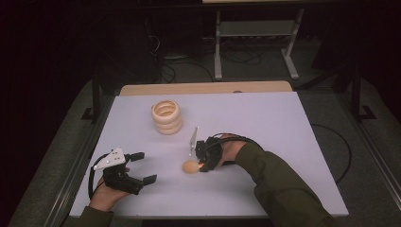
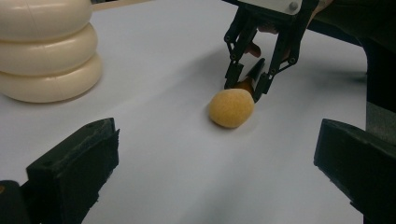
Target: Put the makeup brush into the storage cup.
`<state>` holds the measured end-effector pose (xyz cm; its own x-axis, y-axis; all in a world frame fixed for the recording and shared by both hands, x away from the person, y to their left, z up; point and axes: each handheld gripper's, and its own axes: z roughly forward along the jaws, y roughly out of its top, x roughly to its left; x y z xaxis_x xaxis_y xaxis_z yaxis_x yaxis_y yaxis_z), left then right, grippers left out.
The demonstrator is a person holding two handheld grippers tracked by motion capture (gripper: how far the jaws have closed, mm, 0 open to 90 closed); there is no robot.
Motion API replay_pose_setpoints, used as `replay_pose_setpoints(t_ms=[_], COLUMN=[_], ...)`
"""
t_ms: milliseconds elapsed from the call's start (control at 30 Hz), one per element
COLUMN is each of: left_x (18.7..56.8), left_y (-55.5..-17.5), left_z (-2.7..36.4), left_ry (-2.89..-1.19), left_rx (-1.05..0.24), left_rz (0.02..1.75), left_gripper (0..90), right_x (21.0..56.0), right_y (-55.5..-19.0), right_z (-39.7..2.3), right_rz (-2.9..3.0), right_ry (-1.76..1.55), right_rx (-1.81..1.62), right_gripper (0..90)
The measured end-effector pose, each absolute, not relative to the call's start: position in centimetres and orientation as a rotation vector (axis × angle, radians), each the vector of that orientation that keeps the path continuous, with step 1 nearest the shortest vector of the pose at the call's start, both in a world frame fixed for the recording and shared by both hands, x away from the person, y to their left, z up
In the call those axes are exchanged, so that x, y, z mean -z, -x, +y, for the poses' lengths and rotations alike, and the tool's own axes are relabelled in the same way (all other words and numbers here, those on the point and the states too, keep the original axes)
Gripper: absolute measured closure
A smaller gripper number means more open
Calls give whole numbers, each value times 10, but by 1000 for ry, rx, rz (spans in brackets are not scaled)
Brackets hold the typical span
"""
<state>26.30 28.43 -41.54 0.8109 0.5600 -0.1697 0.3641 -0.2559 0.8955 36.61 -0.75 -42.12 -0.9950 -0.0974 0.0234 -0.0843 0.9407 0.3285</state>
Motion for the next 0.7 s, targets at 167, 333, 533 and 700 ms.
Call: replay_pose_setpoints(t_ms=[167, 333, 533, 700], left_x=[415, 416, 415, 415], left_y=[-264, -264, -263, -263], left_z=[285, 285, 285, 285], left_ry=[-1875, -1876, -1870, -1869], left_rx=[-222, -223, -221, -221], left_rz=[695, 693, 694, 693], left_gripper=[0, 0, 0, 0], right_x=[421, 419, 411, 400], right_y=[-367, -368, -368, -369], right_z=[-8, -9, -12, -18], right_rz=[-3058, -3047, -3037, -3018], right_ry=[-146, -97, -19, 41], right_rx=[528, 555, 626, 739], right_gripper=[621, 621, 622, 622])
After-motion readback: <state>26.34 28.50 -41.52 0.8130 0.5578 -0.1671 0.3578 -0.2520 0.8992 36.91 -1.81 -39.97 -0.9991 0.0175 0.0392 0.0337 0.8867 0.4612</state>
